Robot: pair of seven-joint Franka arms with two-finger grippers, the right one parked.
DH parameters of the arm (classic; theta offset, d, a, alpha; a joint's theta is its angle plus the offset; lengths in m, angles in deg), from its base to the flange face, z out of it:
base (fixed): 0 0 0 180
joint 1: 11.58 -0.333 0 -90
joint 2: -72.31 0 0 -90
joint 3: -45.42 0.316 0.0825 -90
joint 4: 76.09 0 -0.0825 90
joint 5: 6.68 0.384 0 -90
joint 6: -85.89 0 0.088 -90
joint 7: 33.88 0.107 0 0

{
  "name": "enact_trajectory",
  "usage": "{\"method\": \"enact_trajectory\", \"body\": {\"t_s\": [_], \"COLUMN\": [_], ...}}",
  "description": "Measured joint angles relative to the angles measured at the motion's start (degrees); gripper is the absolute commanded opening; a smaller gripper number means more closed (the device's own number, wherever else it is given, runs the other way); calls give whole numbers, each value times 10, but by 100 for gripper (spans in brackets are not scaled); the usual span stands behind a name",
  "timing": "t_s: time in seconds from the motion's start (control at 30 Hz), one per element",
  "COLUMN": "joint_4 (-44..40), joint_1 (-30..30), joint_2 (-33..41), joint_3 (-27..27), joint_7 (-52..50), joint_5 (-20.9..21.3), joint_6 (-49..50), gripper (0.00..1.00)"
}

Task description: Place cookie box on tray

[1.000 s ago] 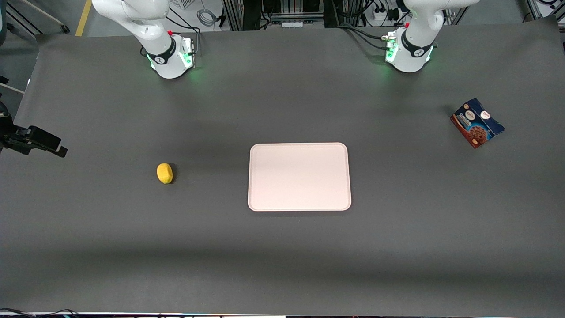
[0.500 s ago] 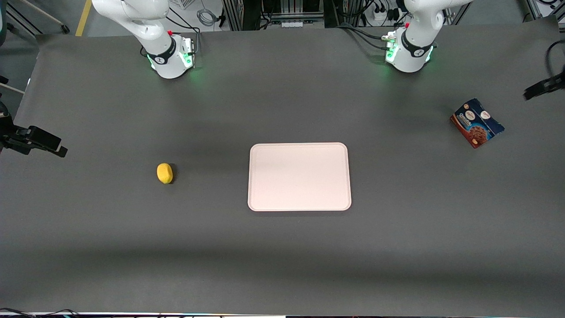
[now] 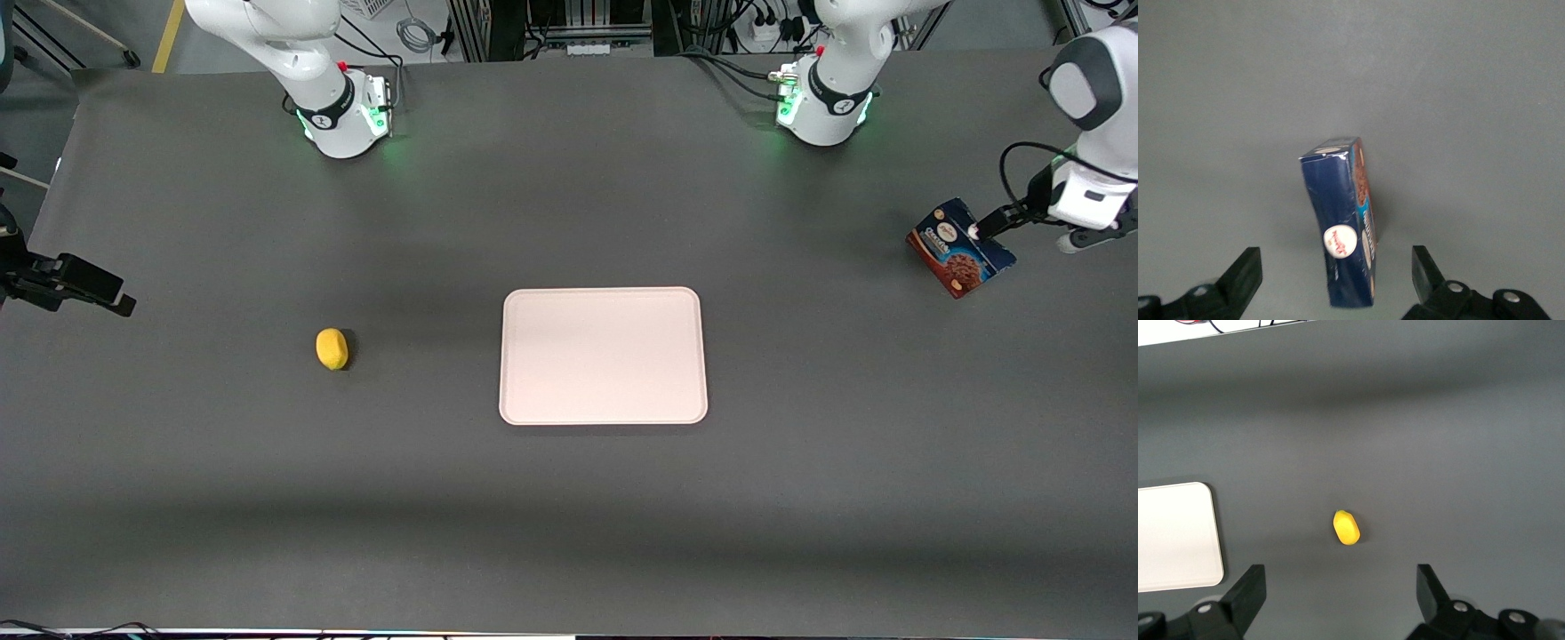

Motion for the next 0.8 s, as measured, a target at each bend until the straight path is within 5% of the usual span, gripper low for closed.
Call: {"method": "enact_trajectory", "body": {"t_s": [0.7,0.8], "joint_4": [44,45], "joint_1": [-22,-26], "joint_2": [-62,-67], "joint_3": [0,0], "joint_7": [11,13], "joint_5": [-1,-1], "joint_6": [-124,-130], "gripper": [100,79]}}
